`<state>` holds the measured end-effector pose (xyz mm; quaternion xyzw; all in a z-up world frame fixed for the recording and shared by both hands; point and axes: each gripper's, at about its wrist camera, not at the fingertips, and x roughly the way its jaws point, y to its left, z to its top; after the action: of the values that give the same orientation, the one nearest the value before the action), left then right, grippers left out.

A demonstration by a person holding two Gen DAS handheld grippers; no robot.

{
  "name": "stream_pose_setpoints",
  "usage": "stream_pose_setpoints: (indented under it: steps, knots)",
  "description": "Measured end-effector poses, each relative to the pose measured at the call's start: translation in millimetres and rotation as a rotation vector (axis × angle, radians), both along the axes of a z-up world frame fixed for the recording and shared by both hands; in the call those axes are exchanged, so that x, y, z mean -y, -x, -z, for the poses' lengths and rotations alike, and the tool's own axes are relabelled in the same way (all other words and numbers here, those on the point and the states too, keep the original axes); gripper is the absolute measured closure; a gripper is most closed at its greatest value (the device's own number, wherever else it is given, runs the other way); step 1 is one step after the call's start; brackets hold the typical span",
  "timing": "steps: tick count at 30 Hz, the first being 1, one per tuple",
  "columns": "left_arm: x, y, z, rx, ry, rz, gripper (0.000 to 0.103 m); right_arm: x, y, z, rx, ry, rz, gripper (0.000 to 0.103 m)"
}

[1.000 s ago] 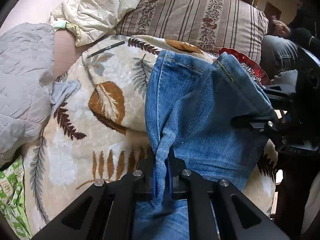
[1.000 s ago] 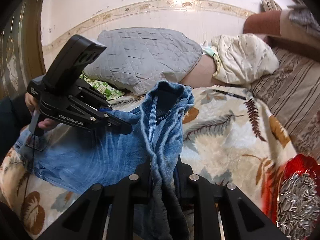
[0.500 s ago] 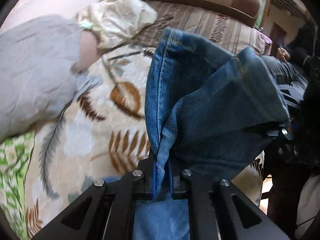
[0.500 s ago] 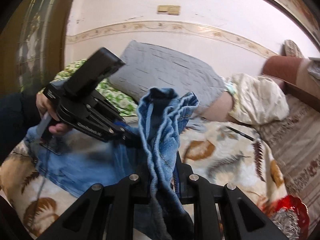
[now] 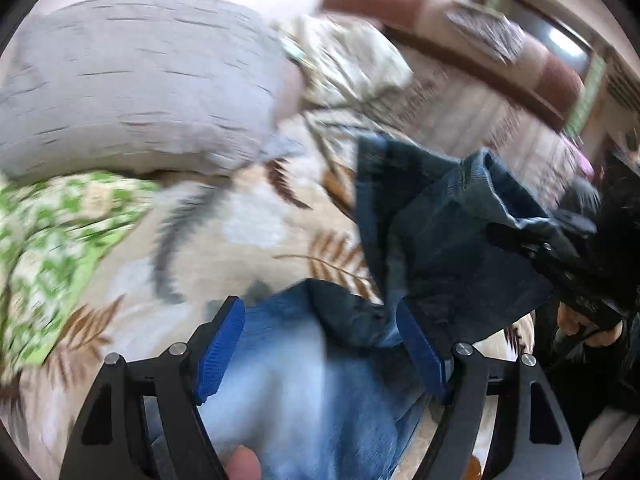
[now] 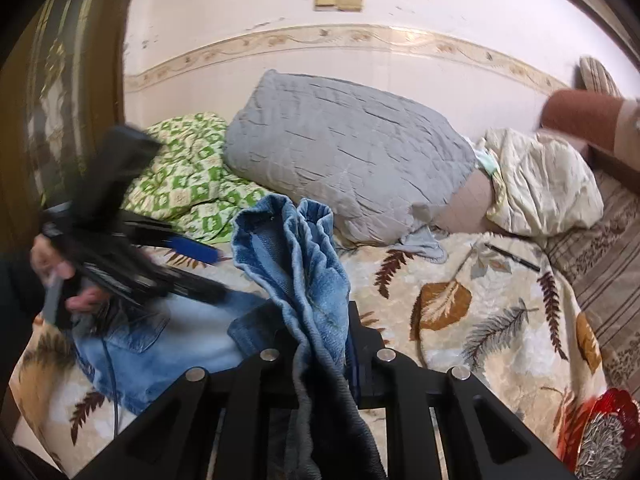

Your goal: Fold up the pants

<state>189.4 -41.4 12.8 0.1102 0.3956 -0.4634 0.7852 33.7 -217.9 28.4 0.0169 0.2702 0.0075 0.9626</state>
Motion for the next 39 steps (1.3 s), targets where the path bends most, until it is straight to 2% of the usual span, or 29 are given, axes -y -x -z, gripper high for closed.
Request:
stream_pose_setpoints:
  steps: [3,7,11,15,20,22,27,32,34,39]
  knots:
    - [-17.6,9.2,-5.4,0.015,0.037,-0.097,0.022,34.8,-7.7,4.3,-0.028,-0.12,0.043,0.087]
    - [-23.4,23.8,-3.0,0.053,0.037,-0.146,0.022,80.4,-7.3,18.3,-0.055,-0.22,0.117,0.088]
    - [-9.9,38.4,3.2,0.08,-0.038,-0.167,0.022,112.8,-1.1,35.4,-0.068,-0.292,0.165,0.088]
    - [17.2,63.7,5.6,0.14,-0.11,-0.097,0.022,131.4,3.2,53.9,-0.066,-0.347,0.177,0.088]
    - [53.3,80.8,15.2,0.14,-0.187,-0.049,0.021,133.9,8.5,60.7,-0.039,-0.376,0.168,0.088]
    - [66.7,82.2,19.7,0.137,-0.208,-0.057,0.015,133.4,10.2,61.6,-0.026,-0.382,0.162,0.088]
    - [99.2,74.0,36.1,0.127,-0.239,-0.164,0.013,130.4,14.7,59.6,-0.002,-0.373,0.137,0.088]
    - [130.4,62.8,62.4,0.124,-0.303,-0.276,0.012,129.1,18.4,54.2,0.015,-0.368,0.118,0.088]
    - [138.0,57.2,69.4,0.115,-0.315,-0.29,0.003,129.4,20.0,53.1,0.019,-0.37,0.115,0.088]
    - [154.7,39.8,86.2,0.094,-0.342,-0.333,0.003,124.8,24.6,47.2,0.032,-0.355,0.104,0.088]
